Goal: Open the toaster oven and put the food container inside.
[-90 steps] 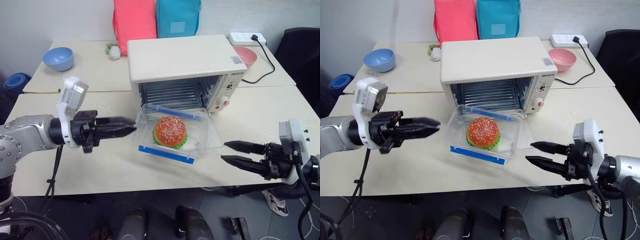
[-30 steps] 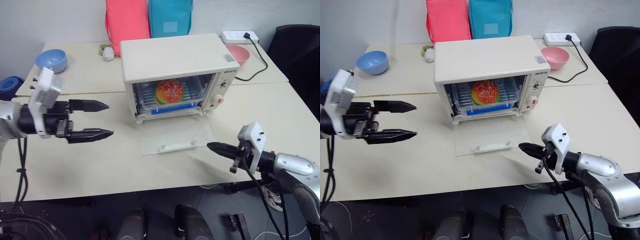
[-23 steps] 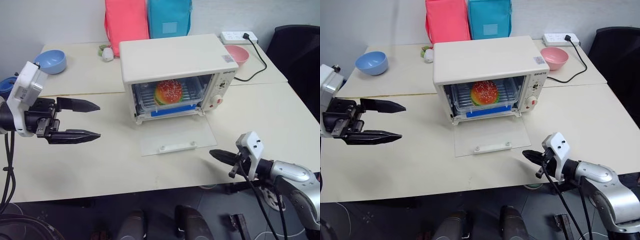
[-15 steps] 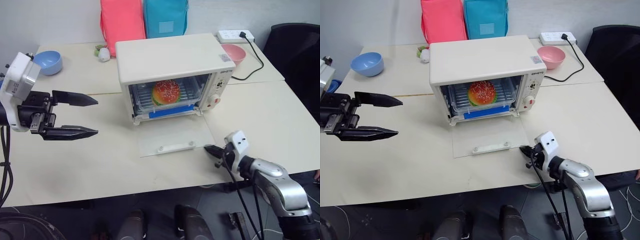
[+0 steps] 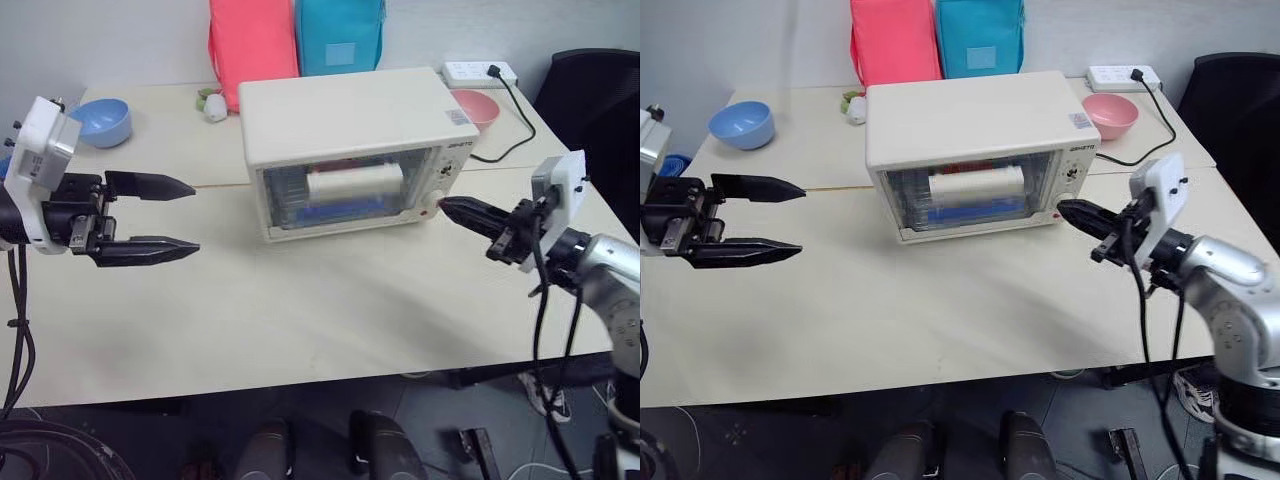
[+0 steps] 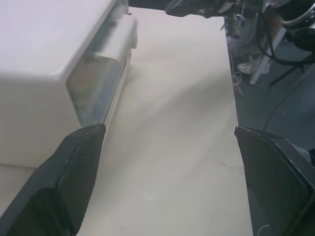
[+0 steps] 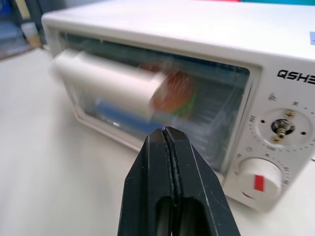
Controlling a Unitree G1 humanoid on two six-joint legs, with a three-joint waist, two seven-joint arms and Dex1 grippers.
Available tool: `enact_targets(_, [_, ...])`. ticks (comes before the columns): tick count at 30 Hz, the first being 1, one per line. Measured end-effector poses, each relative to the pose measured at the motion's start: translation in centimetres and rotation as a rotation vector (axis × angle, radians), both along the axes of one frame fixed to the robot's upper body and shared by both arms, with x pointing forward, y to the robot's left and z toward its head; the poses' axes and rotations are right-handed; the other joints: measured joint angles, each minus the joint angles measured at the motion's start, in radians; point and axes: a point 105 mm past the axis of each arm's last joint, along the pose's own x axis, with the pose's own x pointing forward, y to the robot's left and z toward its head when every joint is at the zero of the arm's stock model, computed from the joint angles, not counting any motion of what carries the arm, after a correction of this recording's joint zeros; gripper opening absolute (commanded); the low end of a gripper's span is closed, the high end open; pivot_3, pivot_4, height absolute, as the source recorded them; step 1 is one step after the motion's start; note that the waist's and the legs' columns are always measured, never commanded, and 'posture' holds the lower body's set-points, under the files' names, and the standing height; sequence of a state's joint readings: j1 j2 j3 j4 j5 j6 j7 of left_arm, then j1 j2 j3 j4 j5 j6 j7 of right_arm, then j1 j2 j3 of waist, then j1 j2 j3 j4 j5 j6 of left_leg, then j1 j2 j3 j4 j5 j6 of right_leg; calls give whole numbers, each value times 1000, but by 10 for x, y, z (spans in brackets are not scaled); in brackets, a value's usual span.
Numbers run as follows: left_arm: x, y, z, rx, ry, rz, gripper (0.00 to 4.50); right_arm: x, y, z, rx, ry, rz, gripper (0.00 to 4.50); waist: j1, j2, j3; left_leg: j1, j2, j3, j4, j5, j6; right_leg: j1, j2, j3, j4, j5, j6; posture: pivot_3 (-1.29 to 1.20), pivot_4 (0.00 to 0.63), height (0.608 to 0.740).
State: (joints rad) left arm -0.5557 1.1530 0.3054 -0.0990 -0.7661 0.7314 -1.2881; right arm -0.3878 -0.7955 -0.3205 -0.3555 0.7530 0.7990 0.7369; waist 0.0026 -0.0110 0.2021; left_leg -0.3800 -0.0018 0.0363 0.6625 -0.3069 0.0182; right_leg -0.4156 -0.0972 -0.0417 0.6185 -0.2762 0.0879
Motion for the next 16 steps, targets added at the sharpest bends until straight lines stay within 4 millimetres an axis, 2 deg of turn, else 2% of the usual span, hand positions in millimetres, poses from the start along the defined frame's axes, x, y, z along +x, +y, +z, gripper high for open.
enact_targets(3, [0, 1, 1, 9, -12, -3, 4500, -14, -22, -4, -92, 88, 52, 1874, 0, 2, 1, -2, -1, 1, 1, -2, 4, 0, 0, 0, 0, 1, 1, 0, 150, 740])
enact_targets(5, [2, 6, 0, 9, -6, 9, 4500, -22, -43, 8, -133, 101, 55, 2554, -1, 2, 1, -3, -1, 2, 2, -2, 5, -1, 0, -3, 0, 2, 3, 0, 150, 740])
enact_targets(7, [2, 7, 0, 12, -7, 9, 4500, -27, -51, 25, -139, 77, 66, 3248, -7, 2, 1, -3, -1, 3, 3, -3, 5, -1, 0, -5, -1, 2, 4, 0, 150, 740])
enact_targets(10, [0, 8, 2, 29, -11, 5, 4500, -38, -62, 39, -159, 84, 95, 4290, -9, 2, 1, -3, 1, 5, 3, -3, 5, -1, 0, -5, -6, 3, 5, 0, 150, 740])
enact_targets(11, [0, 10, 3, 36, -16, 8, 4500, -41, -64, 41, -163, 88, 106, 4471, -8, 2, 1, -3, 1, 5, 3, -2, 5, -1, 0, -5, -6, 3, 5, 0, 150, 740])
enact_targets(16, [0, 15, 4, 33, -12, 24, 4500, -40, -69, 47, -215, 41, 96, 4471, -7, 2, 1, -3, 1, 5, 3, -2, 4, -1, 0, -5, -6, 3, 5, 0, 150, 740])
